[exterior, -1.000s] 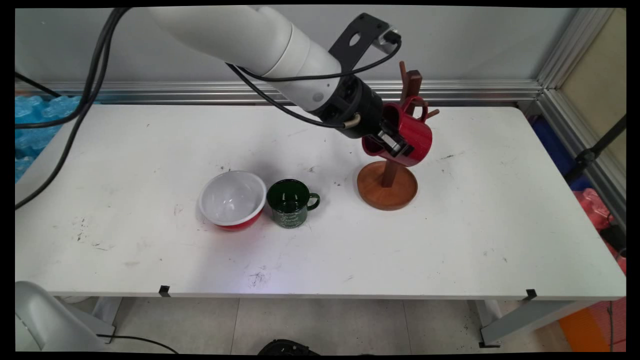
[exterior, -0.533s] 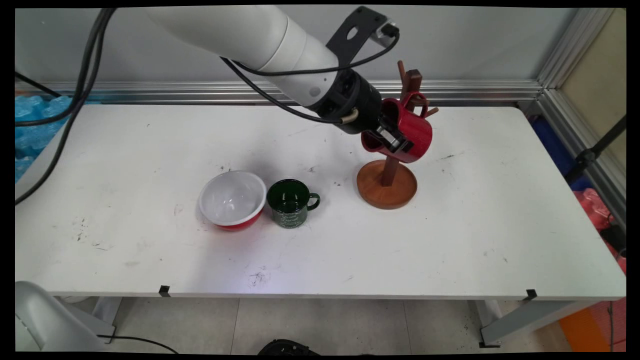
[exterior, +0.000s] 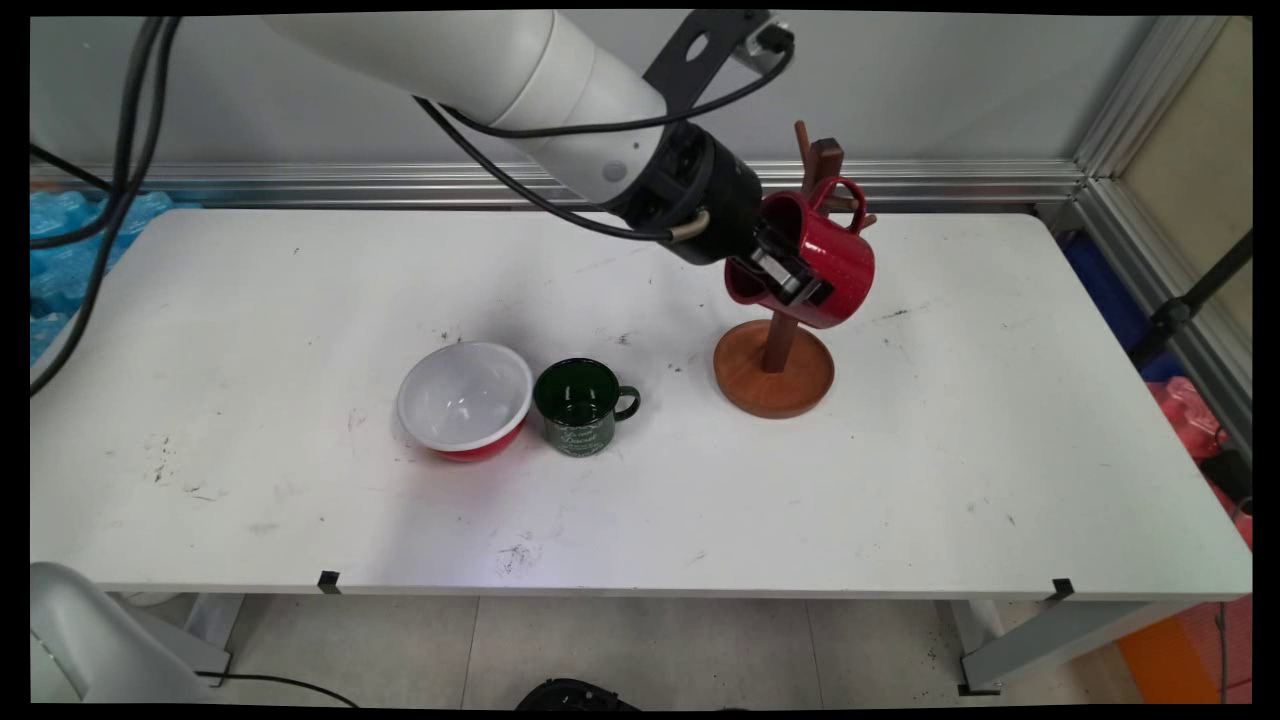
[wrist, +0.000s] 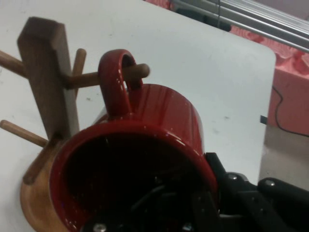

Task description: Place the picked object on the table

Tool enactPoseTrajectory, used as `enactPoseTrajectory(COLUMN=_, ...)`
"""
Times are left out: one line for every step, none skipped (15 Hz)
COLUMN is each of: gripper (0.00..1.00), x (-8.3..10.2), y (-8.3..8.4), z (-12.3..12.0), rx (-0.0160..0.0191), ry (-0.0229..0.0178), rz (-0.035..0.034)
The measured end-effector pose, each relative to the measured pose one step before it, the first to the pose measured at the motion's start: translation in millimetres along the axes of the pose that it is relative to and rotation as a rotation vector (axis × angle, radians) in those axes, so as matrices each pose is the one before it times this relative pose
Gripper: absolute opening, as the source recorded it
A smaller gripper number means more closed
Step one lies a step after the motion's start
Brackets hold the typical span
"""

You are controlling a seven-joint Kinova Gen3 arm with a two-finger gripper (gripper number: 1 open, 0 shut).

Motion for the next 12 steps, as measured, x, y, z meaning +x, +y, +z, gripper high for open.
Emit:
enactPoseTrajectory(gripper=0.00, x=0.07, y=2.04, z=-3.20, rx=-0.00560, ry=0.00103, rz=0.00118)
enactPoseTrajectory(gripper=0.00, x=0.11, y=1.37, z=-1.91, rx=-0.00373, ry=0.00047, rz=0.00095)
enactPoseTrajectory(gripper=0.00, x=0.26, y=2.14, z=-2.79, rx=-0.00567, ry=0.00037, rz=0.00120)
enactPoseTrajectory(gripper=0.00, x=0.23, y=1.54, z=-1.99, rx=-0.00371, ry=0.00059, rz=0.00064)
enactPoseTrajectory(gripper=0.00, x=0.38, y=2.27, z=-3.03, rx=-0.00557, ry=0.00113, rz=0.00055)
enactPoseTrajectory(gripper=0.00, x=0.34, y=1.64, z=-1.94, rx=-0.00394, ry=0.00068, rz=0.00070)
enactPoseTrajectory(gripper=0.00, x=0.60, y=2.46, z=-2.88, rx=-0.00597, ry=0.00159, rz=0.00108)
enactPoseTrajectory(gripper=0.00, x=0.85, y=2.70, z=-3.24, rx=-0.00663, ry=0.00202, rz=0.00109)
enactPoseTrajectory(gripper=0.00, x=0.62, y=2.67, z=-2.99, rx=-0.00658, ry=0.00125, rz=0.00129)
enactPoseTrajectory(gripper=0.00, x=0.24, y=2.01, z=-2.64, rx=-0.00462, ry=0.00088, rz=0.00086)
enactPoseTrajectory(gripper=0.00, x=0.13, y=2.12, z=-2.92, rx=-0.00525, ry=0.00036, rz=0.00158)
enactPoseTrajectory(gripper=0.00, x=-0.44, y=1.58, z=-2.98, rx=-0.00432, ry=-0.00140, rz=0.00265)
